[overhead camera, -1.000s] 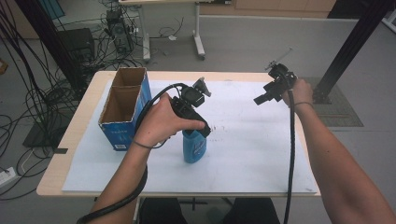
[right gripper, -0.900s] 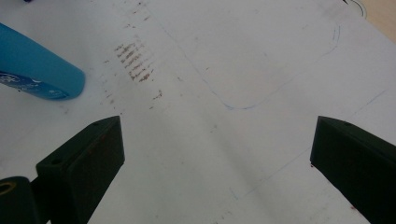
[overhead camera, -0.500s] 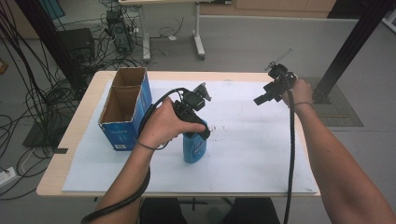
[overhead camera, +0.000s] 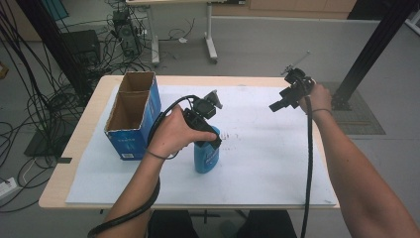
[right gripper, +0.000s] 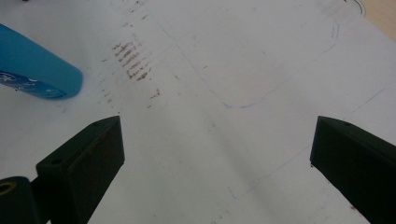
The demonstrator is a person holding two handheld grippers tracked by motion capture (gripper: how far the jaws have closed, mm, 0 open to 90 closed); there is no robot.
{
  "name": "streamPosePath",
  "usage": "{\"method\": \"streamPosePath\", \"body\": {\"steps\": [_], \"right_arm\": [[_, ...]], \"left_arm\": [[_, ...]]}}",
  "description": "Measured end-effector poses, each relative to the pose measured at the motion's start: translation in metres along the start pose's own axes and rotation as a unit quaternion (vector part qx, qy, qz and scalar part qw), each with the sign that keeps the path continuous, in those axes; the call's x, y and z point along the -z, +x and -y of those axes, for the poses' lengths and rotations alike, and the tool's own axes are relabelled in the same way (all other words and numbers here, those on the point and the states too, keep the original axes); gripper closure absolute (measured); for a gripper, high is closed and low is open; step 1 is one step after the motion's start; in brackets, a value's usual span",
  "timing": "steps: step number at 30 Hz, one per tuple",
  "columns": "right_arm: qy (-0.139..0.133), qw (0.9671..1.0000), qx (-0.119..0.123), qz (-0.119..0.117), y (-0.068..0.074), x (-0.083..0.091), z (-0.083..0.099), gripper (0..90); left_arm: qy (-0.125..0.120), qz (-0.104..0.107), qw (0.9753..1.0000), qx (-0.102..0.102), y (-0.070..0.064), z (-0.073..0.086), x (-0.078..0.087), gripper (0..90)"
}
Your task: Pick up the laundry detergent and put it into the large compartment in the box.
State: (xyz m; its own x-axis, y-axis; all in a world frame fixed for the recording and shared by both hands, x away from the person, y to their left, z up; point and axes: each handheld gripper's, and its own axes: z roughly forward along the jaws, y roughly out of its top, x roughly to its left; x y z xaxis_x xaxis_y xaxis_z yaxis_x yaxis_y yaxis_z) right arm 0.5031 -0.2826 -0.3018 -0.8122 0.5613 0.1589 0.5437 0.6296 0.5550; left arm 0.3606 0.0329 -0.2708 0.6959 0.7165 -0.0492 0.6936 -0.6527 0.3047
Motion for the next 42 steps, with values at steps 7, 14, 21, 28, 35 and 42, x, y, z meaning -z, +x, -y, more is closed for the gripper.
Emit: {"method": "streamPosePath", "body": {"steps": [7,14,21,28,35,42], "right_arm": [[-0.001,1.0000,0.000,-0.003,0.000,-0.002,0.001,2.7],[0.001,1.0000,-0.001,-0.003,0.000,-0.003,0.002,2.7],[0.002,1.0000,-0.008,-0.004,0.001,-0.003,0.002,2.7],[0.004,1.0000,-0.007,-0.004,0.001,-0.004,0.002,2.7],[0.004,1.0000,-0.001,-0.001,-0.001,-0.003,0.002,2.8],[0.003,1.0000,0.000,0.001,-0.001,-0.002,0.003,2.8]], "left_arm": [[0.003,-0.014,0.9999,0.003,0.002,0.001,-0.005,14.2],[0.005,-0.010,0.9999,0.004,0.002,0.002,-0.011,14.2],[0.007,-0.015,0.9998,0.006,0.002,0.000,-0.015,14.1],[0.010,-0.023,0.9996,0.007,0.003,0.000,-0.018,14.1],[0.012,-0.022,0.9997,0.007,0.004,0.000,-0.019,14.1],[0.014,-0.024,0.9996,0.005,0.003,0.000,-0.019,14.1]]}}
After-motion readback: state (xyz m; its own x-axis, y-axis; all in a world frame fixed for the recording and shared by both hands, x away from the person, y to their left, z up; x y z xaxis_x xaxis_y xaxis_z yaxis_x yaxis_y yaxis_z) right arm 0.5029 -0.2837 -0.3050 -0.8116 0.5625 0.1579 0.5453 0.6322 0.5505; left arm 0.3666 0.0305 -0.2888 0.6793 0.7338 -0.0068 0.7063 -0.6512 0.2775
